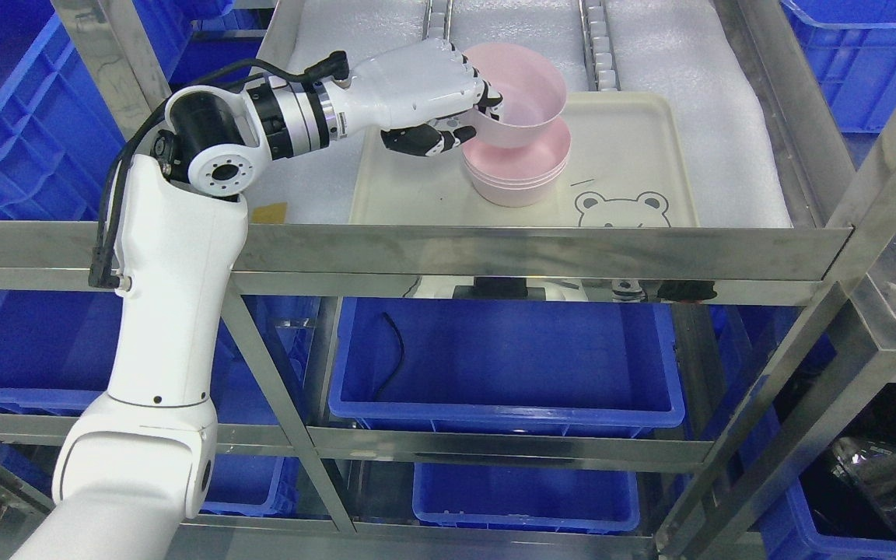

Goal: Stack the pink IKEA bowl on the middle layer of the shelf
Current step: 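Lower the pink bowl into the other bowl and open the left hand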

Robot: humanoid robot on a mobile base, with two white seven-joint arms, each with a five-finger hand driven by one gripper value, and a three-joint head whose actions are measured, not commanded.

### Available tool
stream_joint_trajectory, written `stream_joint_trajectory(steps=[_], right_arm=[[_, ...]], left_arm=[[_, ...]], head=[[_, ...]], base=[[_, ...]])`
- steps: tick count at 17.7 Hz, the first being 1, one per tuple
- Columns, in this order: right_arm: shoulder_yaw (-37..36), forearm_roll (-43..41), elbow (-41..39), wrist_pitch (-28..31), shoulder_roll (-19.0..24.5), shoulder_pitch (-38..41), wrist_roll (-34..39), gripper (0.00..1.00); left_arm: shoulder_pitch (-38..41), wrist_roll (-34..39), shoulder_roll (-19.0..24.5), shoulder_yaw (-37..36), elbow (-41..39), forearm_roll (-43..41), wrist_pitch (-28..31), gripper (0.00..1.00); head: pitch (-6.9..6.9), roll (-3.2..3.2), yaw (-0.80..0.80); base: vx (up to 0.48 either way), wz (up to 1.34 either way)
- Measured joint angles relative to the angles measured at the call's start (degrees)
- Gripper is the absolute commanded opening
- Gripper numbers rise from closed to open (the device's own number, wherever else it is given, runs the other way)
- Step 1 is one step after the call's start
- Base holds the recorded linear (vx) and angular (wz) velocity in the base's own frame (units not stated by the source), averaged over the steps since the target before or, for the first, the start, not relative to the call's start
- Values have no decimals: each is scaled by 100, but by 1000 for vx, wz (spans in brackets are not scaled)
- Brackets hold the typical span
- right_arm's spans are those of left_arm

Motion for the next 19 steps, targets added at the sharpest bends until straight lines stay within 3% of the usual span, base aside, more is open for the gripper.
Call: stream_joint_trajectory(steps=[7,19], right_arm=[[0,0,0,0,0,0,0,100],[0,0,0,0,0,0,0,100]], left_arm=[[-49,-3,-247,-151,33,-186,-2,3],[21,-27,-167,-222,-17,-243,-26,4]], head=[[0,0,0],[0,0,0]], base=[[0,0],[0,0]])
